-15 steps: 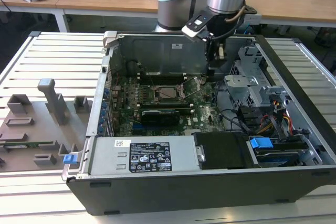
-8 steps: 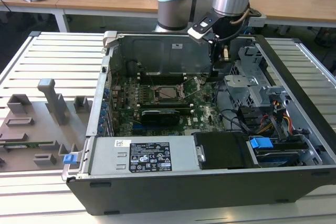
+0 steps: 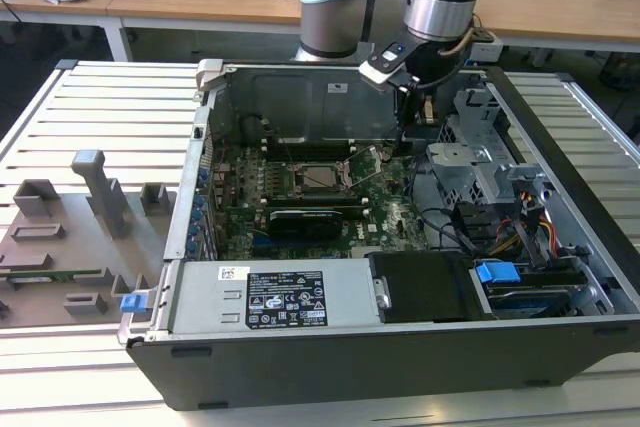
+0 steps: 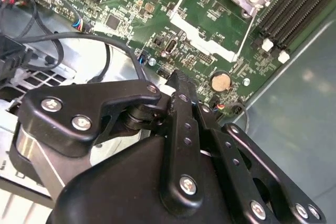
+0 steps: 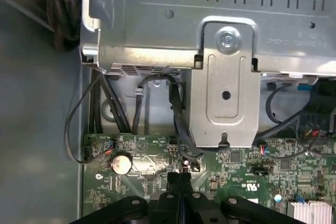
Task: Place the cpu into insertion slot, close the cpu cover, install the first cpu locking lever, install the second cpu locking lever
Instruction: 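Close the cpu cover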
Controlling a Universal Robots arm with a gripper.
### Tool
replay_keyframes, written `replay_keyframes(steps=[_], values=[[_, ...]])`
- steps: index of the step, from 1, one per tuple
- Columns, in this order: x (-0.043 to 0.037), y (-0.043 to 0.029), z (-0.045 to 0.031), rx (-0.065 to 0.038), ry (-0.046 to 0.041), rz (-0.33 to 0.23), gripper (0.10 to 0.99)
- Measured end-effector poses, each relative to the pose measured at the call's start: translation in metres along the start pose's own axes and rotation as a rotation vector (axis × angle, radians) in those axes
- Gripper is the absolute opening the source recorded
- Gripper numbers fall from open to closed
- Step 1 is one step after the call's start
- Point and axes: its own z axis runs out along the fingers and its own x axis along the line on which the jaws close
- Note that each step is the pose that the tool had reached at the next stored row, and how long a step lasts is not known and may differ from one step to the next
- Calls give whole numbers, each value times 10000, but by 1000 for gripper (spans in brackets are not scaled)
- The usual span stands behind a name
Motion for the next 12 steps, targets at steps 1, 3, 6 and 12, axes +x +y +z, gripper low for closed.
replay_keyframes(steps=[1,3,6,12], values=[[2,0,19,-2,1,-17,106],[5,-5,61,-2,-1,-15,106],[14,-43,119,-3,0,-18,106],[26,-215,156,-14,223,-19,106]])
